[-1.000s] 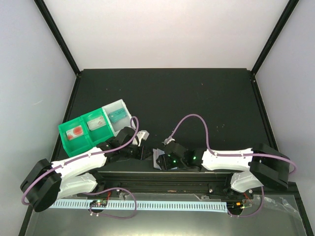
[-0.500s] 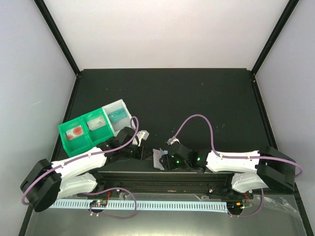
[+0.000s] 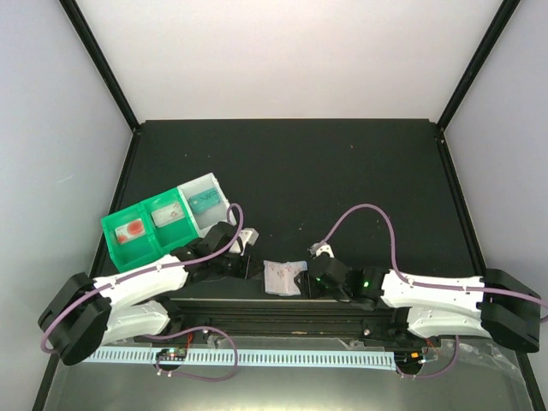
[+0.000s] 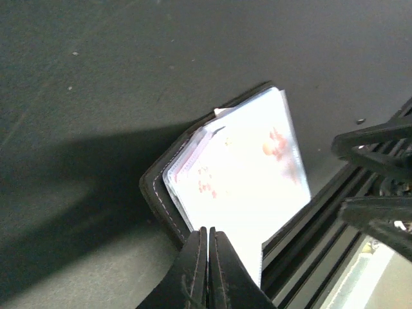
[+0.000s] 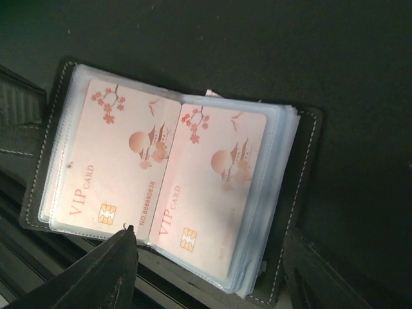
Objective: Take the credit cards out of the card holder
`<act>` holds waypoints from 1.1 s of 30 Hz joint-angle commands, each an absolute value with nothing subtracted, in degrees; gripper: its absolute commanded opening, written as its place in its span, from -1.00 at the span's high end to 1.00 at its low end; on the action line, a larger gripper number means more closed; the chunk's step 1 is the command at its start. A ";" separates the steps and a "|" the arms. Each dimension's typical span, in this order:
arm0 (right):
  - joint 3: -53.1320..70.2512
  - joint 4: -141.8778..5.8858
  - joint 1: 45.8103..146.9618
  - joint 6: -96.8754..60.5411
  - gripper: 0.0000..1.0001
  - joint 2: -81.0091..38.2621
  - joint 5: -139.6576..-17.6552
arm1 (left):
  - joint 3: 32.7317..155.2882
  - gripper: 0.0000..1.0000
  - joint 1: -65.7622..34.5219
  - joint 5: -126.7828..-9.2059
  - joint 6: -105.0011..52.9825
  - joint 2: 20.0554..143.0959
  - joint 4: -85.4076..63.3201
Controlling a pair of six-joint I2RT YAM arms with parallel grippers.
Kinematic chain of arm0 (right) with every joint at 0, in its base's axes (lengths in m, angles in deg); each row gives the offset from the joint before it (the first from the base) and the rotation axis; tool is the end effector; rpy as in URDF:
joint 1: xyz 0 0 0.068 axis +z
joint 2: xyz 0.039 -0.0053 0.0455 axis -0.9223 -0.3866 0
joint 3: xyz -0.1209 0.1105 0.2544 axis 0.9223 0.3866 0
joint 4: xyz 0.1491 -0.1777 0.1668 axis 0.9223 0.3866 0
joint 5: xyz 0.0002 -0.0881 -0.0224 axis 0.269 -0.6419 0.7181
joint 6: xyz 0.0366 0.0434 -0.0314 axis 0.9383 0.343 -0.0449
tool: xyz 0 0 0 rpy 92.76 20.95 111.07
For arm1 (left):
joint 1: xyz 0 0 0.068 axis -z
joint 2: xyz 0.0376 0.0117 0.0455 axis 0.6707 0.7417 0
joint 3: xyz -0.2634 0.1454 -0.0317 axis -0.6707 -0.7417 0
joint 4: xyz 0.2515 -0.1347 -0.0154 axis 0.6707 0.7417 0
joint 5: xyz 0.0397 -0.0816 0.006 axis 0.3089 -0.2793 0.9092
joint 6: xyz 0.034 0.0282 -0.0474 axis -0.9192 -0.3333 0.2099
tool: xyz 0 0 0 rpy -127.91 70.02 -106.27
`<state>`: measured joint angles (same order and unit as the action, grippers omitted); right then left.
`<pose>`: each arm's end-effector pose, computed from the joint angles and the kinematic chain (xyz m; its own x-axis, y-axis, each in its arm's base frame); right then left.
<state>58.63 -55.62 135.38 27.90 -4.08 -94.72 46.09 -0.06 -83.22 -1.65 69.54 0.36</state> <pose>0.0878 0.1989 0.1607 -0.8800 -0.0745 -0.4691 -0.3017 0.8505 0.4308 0.1467 -0.1596 0.1624 -0.9255 0.1101 -0.3623 0.3305 0.7020 -0.6309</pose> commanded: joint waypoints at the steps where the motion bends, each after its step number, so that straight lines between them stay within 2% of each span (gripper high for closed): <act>1: 57.66 -52.35 135.63 27.52 -0.25 -1.59 -99.75 | 49.09 0.95 -0.24 -80.19 -2.61 70.51 3.10; 4: 56.81 -51.07 135.50 26.51 -0.19 -0.64 -101.24 | 50.17 0.86 -0.41 -77.84 -2.61 69.29 5.38; 9: 56.94 -51.93 134.74 25.53 -0.13 -0.40 -102.19 | 52.55 0.49 -0.46 -74.38 -2.72 66.88 9.70; 13: 56.86 -54.56 134.10 24.51 -0.06 -2.57 -100.55 | 52.66 0.13 -0.46 -76.33 -1.65 65.55 8.72; 16: 56.28 -55.78 133.64 24.74 0.06 -5.29 -98.98 | 52.14 -0.02 -0.37 -78.82 -0.77 65.57 6.78; 19: 55.81 -56.74 133.42 25.22 0.28 -7.86 -97.87 | 51.06 -0.08 -0.35 -81.33 0.05 66.51 4.28; 23: 55.87 -59.48 133.20 25.29 0.43 -10.33 -96.10 | 47.31 -0.09 -0.28 -85.23 2.71 67.47 -4.03; 29: 54.95 -60.35 133.07 25.05 0.47 -13.73 -95.66 | 44.89 0.05 -0.04 -87.33 4.15 70.19 -8.71; 33: 55.01 -60.45 133.08 25.27 0.49 -15.56 -94.77 | 42.37 0.06 0.52 -89.08 6.95 71.41 -14.36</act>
